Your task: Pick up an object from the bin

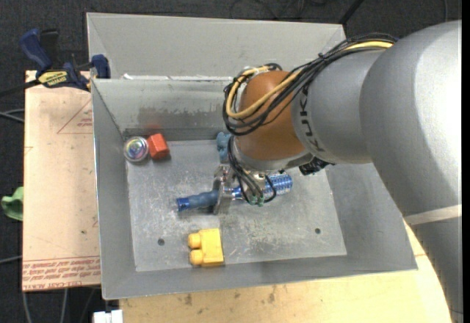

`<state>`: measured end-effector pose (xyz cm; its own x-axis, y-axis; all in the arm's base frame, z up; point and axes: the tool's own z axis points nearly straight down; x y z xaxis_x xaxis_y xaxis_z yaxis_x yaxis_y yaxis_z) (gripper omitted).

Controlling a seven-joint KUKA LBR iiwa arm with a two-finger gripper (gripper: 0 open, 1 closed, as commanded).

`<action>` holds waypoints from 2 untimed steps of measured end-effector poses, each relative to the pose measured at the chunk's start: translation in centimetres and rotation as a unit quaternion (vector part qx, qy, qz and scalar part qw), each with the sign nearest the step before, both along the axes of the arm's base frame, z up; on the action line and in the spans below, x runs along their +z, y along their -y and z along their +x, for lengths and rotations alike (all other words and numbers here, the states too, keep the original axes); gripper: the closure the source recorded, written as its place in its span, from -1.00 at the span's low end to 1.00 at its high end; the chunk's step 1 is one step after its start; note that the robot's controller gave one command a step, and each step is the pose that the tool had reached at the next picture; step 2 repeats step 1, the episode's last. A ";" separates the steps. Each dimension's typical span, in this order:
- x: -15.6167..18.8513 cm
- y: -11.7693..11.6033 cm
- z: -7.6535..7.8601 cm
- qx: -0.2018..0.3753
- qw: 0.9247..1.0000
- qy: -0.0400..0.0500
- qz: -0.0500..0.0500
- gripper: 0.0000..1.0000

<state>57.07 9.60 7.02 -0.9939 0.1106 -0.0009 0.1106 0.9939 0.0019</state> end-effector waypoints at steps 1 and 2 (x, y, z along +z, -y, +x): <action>16.3 0.6 -0.9 0.009 1.000 0.003 0.000 1.00; 16.3 0.6 -0.9 0.009 1.000 0.003 0.000 1.00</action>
Offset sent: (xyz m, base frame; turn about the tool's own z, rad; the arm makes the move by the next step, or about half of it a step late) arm -0.0096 -0.0068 0.1594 -0.0181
